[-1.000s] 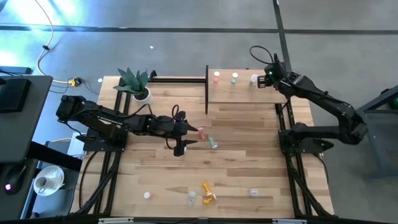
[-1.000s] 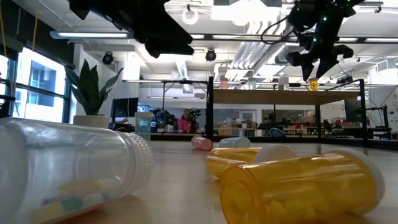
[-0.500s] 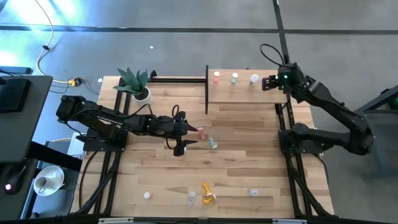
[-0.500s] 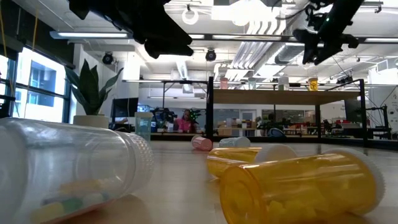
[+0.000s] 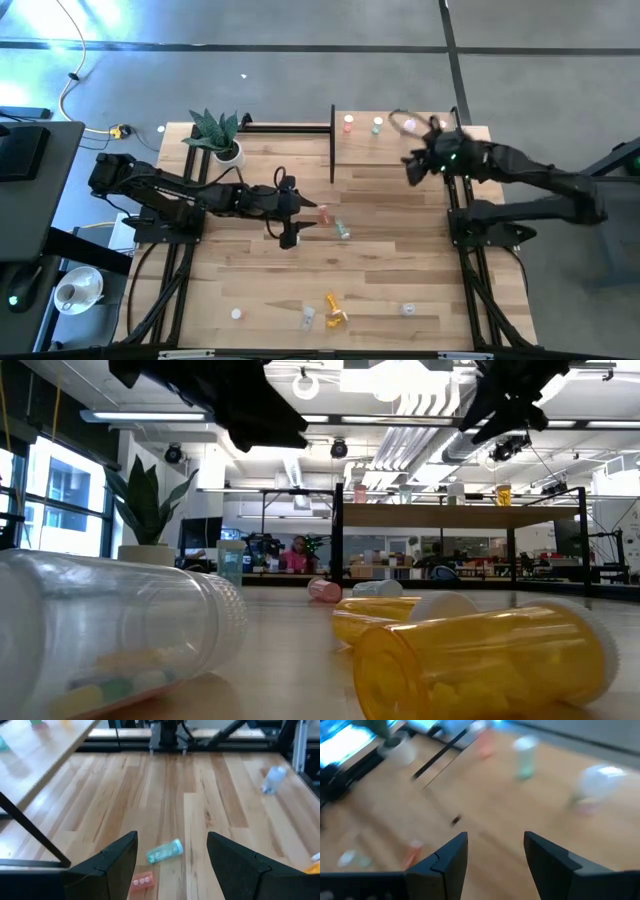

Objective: Pick and place medicine bottles onto shelf by color
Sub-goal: Put the bottom green pill bottle on the shelf aligned with the other green pill bottle

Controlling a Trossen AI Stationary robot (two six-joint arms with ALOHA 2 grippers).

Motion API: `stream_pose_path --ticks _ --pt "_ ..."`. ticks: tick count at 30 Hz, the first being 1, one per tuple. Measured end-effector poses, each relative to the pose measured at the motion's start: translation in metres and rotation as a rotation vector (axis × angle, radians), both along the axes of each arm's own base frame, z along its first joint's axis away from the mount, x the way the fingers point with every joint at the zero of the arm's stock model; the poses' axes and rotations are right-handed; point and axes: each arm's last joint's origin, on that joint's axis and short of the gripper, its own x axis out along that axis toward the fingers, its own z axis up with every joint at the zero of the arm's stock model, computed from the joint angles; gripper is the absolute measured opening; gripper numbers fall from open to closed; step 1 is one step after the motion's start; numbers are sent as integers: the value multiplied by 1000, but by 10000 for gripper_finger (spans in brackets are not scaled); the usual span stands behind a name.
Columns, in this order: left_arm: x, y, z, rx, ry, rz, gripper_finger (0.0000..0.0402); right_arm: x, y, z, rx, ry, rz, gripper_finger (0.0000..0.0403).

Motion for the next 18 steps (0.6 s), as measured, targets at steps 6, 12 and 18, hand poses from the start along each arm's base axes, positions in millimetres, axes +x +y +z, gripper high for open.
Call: stream_pose_path --ticks 6,12,18 --pt "-10 0 6 -20 30 10 229 32 30 -17 70 62 81 185" --pt "-22 0 9 -43 85 25 229 59 57 -39 111 158 144 185" --pt "-29 0 5 -59 153 63 229 85 79 -64 96 244 196 185"
